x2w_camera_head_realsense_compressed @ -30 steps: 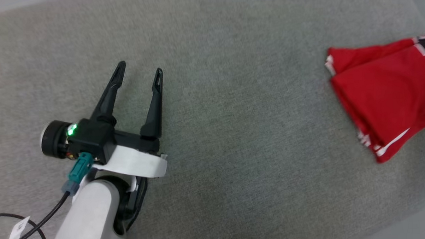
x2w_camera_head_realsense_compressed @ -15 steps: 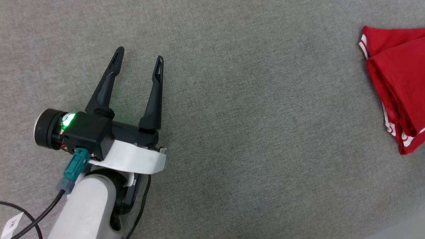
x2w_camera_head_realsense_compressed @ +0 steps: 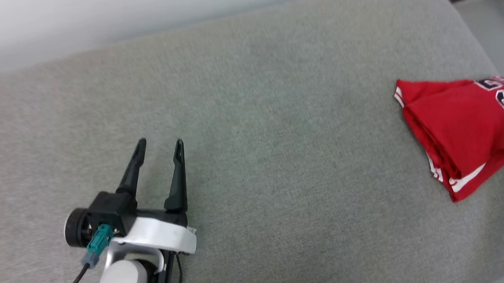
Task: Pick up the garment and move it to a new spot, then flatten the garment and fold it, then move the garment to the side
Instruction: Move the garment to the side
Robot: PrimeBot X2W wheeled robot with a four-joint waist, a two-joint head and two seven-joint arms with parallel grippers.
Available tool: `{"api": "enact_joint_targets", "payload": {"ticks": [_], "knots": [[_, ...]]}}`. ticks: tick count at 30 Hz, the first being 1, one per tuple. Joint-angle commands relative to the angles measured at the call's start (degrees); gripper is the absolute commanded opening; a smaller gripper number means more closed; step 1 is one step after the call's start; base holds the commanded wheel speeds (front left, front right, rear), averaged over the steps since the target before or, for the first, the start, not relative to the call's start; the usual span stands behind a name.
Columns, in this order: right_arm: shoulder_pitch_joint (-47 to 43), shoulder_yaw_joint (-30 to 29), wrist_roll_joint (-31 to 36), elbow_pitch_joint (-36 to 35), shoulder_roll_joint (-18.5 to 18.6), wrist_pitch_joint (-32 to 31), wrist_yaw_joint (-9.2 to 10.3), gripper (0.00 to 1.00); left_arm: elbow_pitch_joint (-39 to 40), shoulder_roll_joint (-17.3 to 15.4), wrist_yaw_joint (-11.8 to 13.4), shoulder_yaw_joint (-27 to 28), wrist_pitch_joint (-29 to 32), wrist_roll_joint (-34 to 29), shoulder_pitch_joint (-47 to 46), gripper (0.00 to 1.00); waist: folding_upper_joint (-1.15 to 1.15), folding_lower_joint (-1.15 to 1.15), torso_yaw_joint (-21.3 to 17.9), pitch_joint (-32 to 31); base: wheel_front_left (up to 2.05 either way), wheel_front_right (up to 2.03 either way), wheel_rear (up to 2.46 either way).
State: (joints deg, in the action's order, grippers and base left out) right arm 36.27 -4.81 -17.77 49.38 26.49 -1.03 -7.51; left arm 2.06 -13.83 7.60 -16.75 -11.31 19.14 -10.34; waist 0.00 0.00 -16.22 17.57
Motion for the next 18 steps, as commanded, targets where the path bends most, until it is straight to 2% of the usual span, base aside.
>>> {"api": "enact_joint_targets", "payload": {"ticks": [1,12,13,18], "knots": [[-3.0,0.7,-0.2,-2.5,-0.9,0.5,0.04,1.0,-0.6,0.4,0.4,0.2,-0.6,0.6,1.4,1.0,0.0,0.0,2.5,-5.7,0.0,0.0,0.0],[-20.3,4.3,-0.2,-22.8,-8.3,-1.6,0.04,1.0,-4.0,1.3,1.1,0.8,-2.0,2.5,5.6,1.0,0.0,0.0,9.7,-12.6,0.0,0.0,0.0],[-20.3,4.3,-0.2,-22.8,-8.3,-1.6,0.04,1.0,-4.0,1.3,1.1,0.8,-2.0,2.5,5.6,1.0,0.0,0.0,9.7,-12.6,0.0,0.0,0.0],[-25.7,6.3,0.1,-31.3,-11.7,-2.5,0.04,1.0,-4.8,0.8,1.6,1.1,-2.1,2.5,6.6,1.0,0.0,0.0,13.1,-14.1,0.0,0.0,0.0]]}}
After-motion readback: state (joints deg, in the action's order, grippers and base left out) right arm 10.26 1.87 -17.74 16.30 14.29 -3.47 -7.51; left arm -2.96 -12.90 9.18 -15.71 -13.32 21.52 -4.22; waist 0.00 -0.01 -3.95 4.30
